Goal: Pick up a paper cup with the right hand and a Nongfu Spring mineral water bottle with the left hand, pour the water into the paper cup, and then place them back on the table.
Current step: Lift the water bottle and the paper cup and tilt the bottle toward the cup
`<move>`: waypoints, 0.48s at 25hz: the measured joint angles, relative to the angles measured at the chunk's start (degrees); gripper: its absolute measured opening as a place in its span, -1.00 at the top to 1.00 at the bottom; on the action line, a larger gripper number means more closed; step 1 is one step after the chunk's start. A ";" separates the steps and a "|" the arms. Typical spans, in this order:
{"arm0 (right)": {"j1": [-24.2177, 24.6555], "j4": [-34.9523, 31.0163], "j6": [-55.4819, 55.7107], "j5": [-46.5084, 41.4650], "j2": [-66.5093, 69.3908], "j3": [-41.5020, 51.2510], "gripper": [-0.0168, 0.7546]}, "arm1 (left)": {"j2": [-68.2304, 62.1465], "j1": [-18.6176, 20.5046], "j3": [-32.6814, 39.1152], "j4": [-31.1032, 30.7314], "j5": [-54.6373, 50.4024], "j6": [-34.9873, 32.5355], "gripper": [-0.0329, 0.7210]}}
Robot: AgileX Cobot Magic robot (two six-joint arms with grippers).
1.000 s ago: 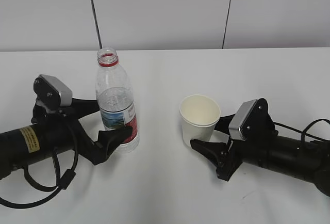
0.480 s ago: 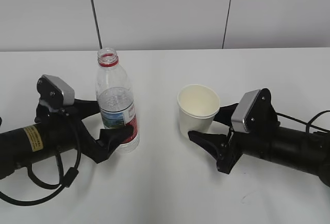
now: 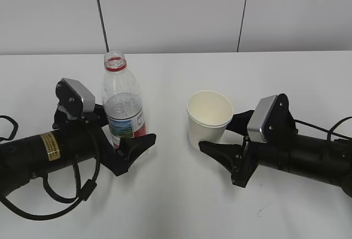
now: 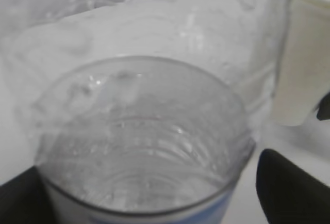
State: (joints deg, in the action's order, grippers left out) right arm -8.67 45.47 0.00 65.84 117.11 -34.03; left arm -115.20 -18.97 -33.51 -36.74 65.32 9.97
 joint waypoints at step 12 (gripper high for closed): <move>0.00 3.10 0.89 0.00 0.00 0.00 -0.35 | 0.00 0.00 0.00 0.28 -3.61 0.00 -0.61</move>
State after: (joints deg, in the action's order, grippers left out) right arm -8.67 48.57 0.89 65.84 117.11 -34.03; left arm -115.20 -18.97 -33.51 -36.46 61.72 9.97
